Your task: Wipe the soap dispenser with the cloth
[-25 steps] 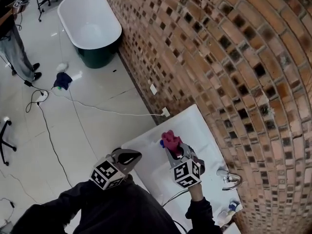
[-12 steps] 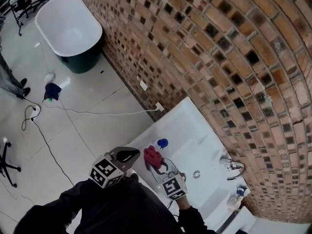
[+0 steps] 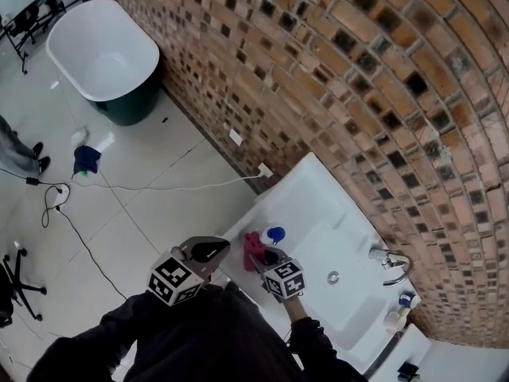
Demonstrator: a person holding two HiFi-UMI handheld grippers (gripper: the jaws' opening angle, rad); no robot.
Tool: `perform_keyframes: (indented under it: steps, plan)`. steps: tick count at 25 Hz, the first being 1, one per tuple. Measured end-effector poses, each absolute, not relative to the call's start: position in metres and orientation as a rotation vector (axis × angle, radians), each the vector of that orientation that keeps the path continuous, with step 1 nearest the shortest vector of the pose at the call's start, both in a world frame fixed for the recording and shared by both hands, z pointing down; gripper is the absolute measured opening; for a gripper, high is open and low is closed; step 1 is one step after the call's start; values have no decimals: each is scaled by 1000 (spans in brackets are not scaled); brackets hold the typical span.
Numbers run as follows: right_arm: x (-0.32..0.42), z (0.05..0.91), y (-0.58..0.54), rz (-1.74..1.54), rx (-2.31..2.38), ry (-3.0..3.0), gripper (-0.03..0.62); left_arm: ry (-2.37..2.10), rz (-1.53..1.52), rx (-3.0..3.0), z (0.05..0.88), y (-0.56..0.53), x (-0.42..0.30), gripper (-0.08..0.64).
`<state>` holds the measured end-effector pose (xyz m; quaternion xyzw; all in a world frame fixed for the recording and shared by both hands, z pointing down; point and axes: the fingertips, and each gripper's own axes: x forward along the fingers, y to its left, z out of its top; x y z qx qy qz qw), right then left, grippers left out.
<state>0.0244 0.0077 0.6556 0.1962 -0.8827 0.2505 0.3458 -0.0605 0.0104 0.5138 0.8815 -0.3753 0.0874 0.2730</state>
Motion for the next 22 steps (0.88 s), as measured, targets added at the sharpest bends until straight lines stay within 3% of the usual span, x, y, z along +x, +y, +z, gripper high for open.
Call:
perform_keyframes:
  steps: [7, 13, 18, 22]
  plan:
    - [19, 680, 16, 836, 532, -2209, 57, -956, 225, 2390, 514, 1, -70, 0]
    - [27, 615, 39, 886, 536, -2330, 57, -870, 199, 2423, 511, -9, -71, 0]
    - [65, 545, 21, 1075, 834, -2481, 57, -770, 201, 2459, 516, -17, -62, 5]
    - [88, 525, -16, 1255, 1032, -2548, 57, -707, 220, 2478, 519, -18, -46, 49]
